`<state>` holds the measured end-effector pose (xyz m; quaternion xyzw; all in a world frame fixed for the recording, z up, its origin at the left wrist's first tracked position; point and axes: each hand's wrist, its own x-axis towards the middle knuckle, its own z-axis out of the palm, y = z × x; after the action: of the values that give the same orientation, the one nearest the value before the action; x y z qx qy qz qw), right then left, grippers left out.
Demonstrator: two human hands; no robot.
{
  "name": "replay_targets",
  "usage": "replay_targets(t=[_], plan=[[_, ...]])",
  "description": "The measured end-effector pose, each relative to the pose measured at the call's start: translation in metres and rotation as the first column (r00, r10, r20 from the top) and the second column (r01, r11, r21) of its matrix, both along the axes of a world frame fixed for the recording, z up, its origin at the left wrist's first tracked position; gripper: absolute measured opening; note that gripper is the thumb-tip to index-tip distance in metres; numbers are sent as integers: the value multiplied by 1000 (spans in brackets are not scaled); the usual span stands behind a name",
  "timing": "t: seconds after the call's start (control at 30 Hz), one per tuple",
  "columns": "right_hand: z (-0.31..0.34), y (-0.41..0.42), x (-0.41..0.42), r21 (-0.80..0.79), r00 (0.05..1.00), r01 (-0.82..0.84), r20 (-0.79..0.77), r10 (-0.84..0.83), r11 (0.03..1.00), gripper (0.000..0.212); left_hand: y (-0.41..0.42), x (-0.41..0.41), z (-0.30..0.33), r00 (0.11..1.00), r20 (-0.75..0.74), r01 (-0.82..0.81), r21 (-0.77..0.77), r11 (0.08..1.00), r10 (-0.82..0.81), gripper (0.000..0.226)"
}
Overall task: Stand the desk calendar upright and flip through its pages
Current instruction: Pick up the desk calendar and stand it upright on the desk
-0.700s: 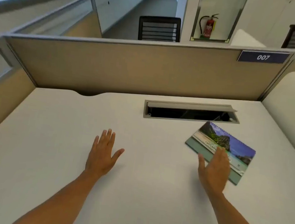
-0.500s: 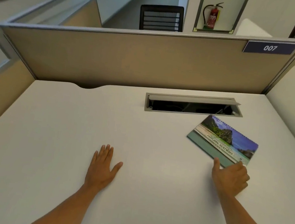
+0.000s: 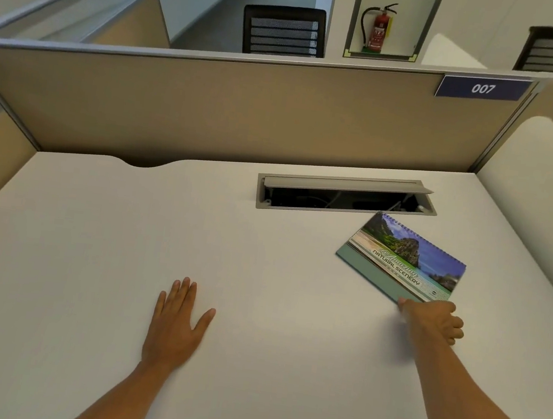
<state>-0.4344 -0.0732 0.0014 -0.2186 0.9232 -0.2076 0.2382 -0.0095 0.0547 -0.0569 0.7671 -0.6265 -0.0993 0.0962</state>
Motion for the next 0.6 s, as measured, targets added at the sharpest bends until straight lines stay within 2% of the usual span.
replay_targets(t=[0.1,0.23,0.33,0.47,0.6], plan=[[0,0,-4,-32,999,35,20,-34,999,73,0,1,-1,1000,-3,0,-2,1000,0,86],[0,-3,-5,-148,997,65,61,-57,987,53,-1,0,0,1000,0,-1,-6,1000,1,84],[2,-2,-4,-83,990,123,78,-116,989,61,-1,-2,0,1000,-8,0,-2,1000,0,84],[1,-1,1,-21,996,78,54,-77,997,79,1,0,-1,1000,-7,-3,-2,1000,3,84],[-1,-7,2,-11,996,64,61,-63,998,83,1,0,-1,1000,-13,-5,-7,1000,4,83]])
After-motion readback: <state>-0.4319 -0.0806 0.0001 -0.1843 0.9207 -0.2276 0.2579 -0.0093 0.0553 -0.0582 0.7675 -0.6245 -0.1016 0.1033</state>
